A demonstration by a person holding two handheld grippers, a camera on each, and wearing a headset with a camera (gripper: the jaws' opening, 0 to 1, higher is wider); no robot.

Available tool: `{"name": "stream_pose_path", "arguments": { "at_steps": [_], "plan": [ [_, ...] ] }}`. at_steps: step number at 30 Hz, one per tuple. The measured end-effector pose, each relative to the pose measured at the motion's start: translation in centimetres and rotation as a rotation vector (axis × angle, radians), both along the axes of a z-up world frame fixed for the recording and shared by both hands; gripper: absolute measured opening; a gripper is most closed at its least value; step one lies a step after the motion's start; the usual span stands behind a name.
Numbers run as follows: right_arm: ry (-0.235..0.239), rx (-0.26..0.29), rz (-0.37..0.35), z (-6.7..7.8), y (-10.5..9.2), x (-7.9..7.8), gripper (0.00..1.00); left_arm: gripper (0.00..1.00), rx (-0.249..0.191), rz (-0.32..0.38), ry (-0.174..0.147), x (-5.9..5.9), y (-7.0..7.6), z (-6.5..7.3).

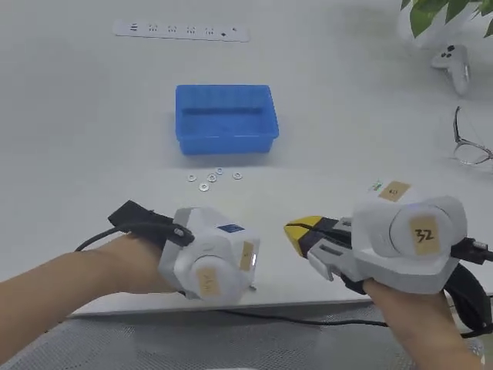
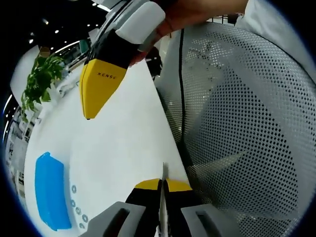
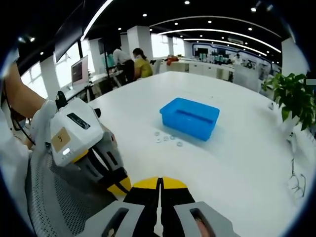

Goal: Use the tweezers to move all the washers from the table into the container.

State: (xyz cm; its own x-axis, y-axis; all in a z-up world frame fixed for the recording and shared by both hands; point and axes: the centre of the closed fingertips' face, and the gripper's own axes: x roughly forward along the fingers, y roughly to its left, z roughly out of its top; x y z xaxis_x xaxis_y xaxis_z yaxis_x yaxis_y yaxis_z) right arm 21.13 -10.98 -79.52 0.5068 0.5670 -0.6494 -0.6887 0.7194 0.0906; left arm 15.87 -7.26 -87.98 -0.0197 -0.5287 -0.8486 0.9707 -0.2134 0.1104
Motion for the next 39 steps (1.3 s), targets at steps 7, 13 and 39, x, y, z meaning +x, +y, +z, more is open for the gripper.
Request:
{"name": "stream_pose_path", "arguments": {
  "at_steps": [7, 13, 39],
  "plan": [
    [-0.004, -0.008, 0.001, 0.3, -0.1, 0.0, 0.00, 0.00, -0.072, 0.068, -0.010, 0.7, 0.0, 1.8],
    [0.004, -0.012, 0.019, 0.5, 0.3, -0.1, 0.00, 0.00, -0.185, 0.188, -0.037, 2.1, 0.3, 5.2],
    [0.022, -0.122, 0.645, -2.0, 10.7, -1.7, 0.10, 0.00, -0.391, 0.486, -0.080, 3.8, 6.5, 9.8]
  ]
}}
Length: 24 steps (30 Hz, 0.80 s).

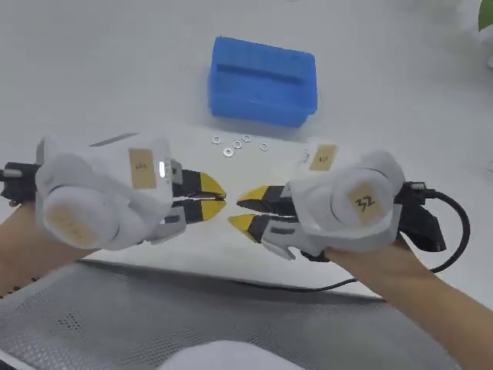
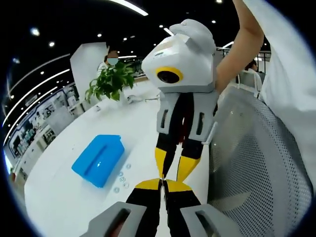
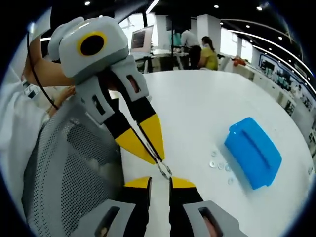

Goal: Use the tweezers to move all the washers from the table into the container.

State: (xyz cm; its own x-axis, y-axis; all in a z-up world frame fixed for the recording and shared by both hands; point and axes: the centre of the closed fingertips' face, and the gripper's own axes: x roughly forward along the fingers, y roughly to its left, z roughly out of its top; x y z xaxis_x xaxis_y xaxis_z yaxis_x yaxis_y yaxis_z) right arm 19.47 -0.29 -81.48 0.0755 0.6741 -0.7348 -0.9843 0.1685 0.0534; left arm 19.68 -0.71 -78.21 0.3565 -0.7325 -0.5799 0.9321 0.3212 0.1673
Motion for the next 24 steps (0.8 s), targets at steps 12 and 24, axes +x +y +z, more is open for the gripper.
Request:
{"name": "stream_pose_path", "arguments": {
  "at_steps": [12, 24],
  "plan": [
    [-0.067, -0.042, 0.239, -1.4, 2.7, 0.3, 0.05, 0.00, -0.006, 0.010, 0.023, 0.2, 0.2, 0.0],
    [-0.059, -0.005, 0.082, -1.4, 2.0, 2.5, 0.02, 0.03, -0.227, 0.378, 0.171, 2.8, 0.9, 1.2]
  ]
}}
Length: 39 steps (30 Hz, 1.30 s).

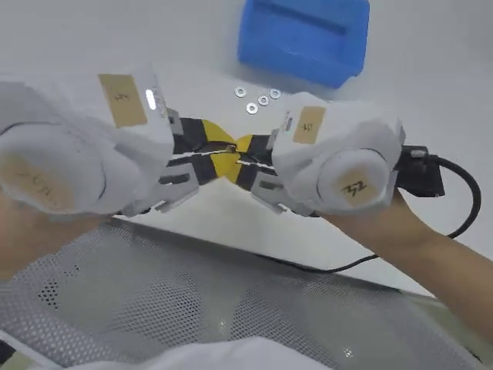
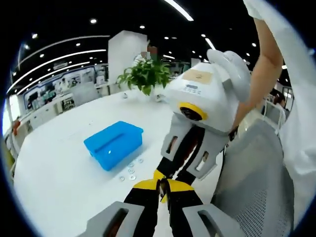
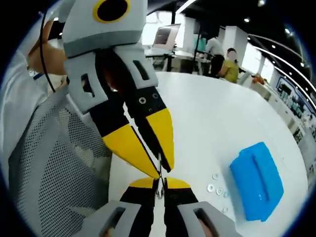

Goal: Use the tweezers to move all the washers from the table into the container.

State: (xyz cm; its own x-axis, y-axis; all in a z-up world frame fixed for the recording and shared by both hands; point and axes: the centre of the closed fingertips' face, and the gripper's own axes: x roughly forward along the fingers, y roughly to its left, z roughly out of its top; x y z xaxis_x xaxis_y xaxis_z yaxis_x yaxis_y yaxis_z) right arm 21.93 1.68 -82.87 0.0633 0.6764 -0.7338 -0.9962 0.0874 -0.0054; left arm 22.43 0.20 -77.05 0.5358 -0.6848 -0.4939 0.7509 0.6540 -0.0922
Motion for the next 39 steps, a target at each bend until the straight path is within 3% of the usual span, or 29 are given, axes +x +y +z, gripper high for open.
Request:
{"name": "stream_pose_path", "arguments": {
  "at_steps": [4, 5, 6, 8, 12, 15, 17, 18, 20, 22, 23, 24, 27, 29, 32, 34, 35, 36, 38, 39],
  "plan": [
    [0.043, 0.088, -0.172, 1.5, -0.4, 3.1, 0.01, 0.17, -0.142, 0.140, 0.011, 3.0, 1.0, 1.2],
    [0.048, 0.110, -0.210, 1.8, -0.5, 3.9, 0.01, 0.22, -0.146, 0.175, 0.001, 3.7, 1.7, 1.1],
    [0.055, 0.130, -0.252, 2.1, -0.5, 4.7, 0.01, 0.27, -0.141, 0.201, -0.006, 4.4, 2.4, 0.9],
    [0.052, 0.199, -0.362, 3.2, -0.5, 7.1, 0.02, 0.33, -0.079, 0.260, -0.027, 5.7, 4.2, 0.0],
    [0.031, 0.277, -0.481, 4.0, -0.4, 10.3, 0.02, 0.51, -0.026, 0.356, -0.023, 6.7, 6.2, -1.2],
    [-0.023, 0.284, -0.507, 3.9, -0.2, 11.7, 0.02, 0.57, -0.030, 0.420, 0.011, 6.4, 7.0, -1.8],
    [-0.012, 0.282, -0.497, 3.0, 0.1, 12.2, 0.02, 0.61, -0.042, 0.451, 0.021, 5.9, 7.3, -1.8],
    [-0.008, 0.273, -0.494, 2.7, 0.2, 12.2, 0.02, 0.62, -0.044, 0.465, 0.025, 5.6, 7.5, -1.8],
    [-0.053, 0.249, -0.479, 2.3, 0.4, 12.0, 0.02, 0.70, -0.034, 0.498, 0.043, 4.8, 8.0, -2.0],
    [-0.047, 0.257, -0.495, 2.3, 0.5, 11.9, 0.02, 0.79, -0.010, 0.520, 0.062, 3.8, 8.7, -2.3],
    [-0.020, 0.264, -0.505, 2.1, 0.6, 11.8, 0.03, 0.81, 0.002, 0.531, 0.069, 3.3, 9.0, -2.5],
    [0.008, 0.266, -0.522, 1.8, 0.6, 11.7, 0.03, 0.81, 0.006, 0.549, 0.066, 2.8, 9.4, -2.3],
    [-0.004, 0.267, -0.529, 1.5, 0.3, 12.2, 0.03, 0.82, 0.006, 0.561, 0.067, 2.1, 9.5, -1.0],
    [-0.014, 0.267, -0.531, 1.5, 0.1, 12.5, 0.03, 0.83, 0.031, 0.571, 0.052, 1.4, 9.8, -0.5],
    [-0.005, 0.271, -0.529, 1.6, 0.4, 12.5, 0.03, 0.84, 0.014, 0.591, 0.039, 0.5, 10.0, -0.8],
    [0.001, 0.270, -0.528, 1.4, 0.7, 12.5, 0.03, 0.89, 0.044, 0.606, 0.047, 0.0, 10.3, -1.2],
    [0.001, 0.267, -0.526, 1.3, 0.8, 12.4, 0.03, 0.92, 0.069, 0.635, 0.014, 0.0, 11.0, -1.3],
    [0.002, 0.265, -0.525, 1.3, 0.9, 12.3, 0.03, 0.94, 0.061, 0.658, -0.006, 0.2, 11.3, -1.1],
    [-0.005, 0.260, -0.526, 1.1, 0.9, 12.3, 0.03, 0.97, 0.033, 0.667, -0.011, 0.5, 11.3, -1.2],
    [-0.010, 0.255, -0.521, 1.0, 0.9, 12.2, 0.03, 0.97, 0.043, 0.668, -0.004, 0.4, 11.3, -1.4]
  ]
}}
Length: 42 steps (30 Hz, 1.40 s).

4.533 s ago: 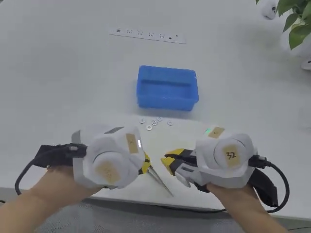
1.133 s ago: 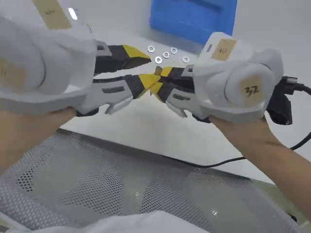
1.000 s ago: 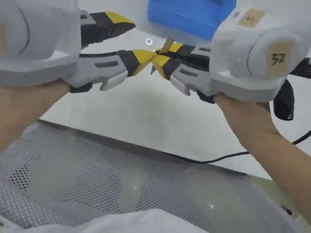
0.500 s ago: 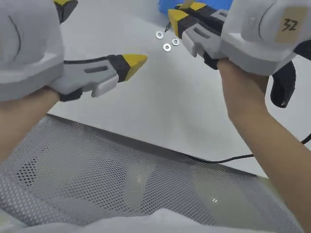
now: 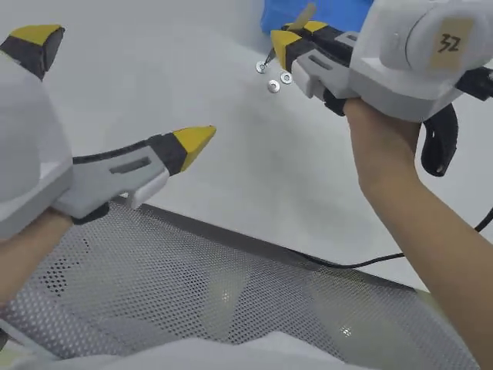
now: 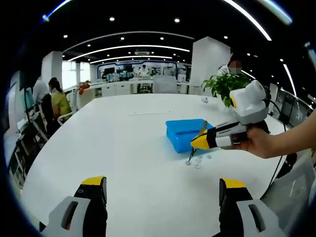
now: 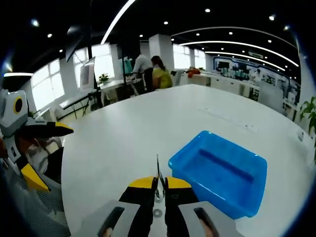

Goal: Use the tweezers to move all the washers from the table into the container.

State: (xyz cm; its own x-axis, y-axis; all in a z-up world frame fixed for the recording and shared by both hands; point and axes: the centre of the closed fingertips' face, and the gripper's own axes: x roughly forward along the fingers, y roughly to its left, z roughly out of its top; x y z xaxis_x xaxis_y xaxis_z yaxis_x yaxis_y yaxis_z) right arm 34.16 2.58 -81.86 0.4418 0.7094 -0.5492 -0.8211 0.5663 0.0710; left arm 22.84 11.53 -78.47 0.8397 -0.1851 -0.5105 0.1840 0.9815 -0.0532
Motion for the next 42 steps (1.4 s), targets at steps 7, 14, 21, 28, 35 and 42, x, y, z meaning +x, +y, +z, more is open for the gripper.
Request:
{"name": "stream_pose_path", "arguments": {
  "at_steps": [7, 14, 21, 28, 35, 42],
  "plan": [
    [0.013, 0.001, -0.008, -0.2, 0.1, -0.5, 0.03, 0.96, 0.016, -0.100, 0.022, -0.4, -1.5, -0.4],
    [0.004, -0.010, -0.022, -0.1, 0.0, -0.4, 0.03, 0.94, 0.037, -0.146, 0.032, -0.6, -2.2, -0.3],
    [0.015, -0.006, -0.033, -0.2, -0.2, -0.3, 0.03, 0.92, 0.041, -0.165, 0.050, -0.7, -2.5, -0.5],
    [-0.004, -0.045, 0.007, -0.2, 0.8, -0.3, 0.02, 0.93, 0.048, -0.171, 0.057, -0.8, -2.6, -0.7],
    [0.047, -0.017, -0.042, 0.4, 0.4, -0.3, 0.01, 0.92, 0.050, -0.198, 0.051, -1.0, -3.0, -0.6],
    [0.049, 0.035, -0.078, 2.2, 0.1, -0.6, 0.01, 0.94, 0.067, -0.207, 0.050, -1.1, -3.0, -0.7]
  ]
}}
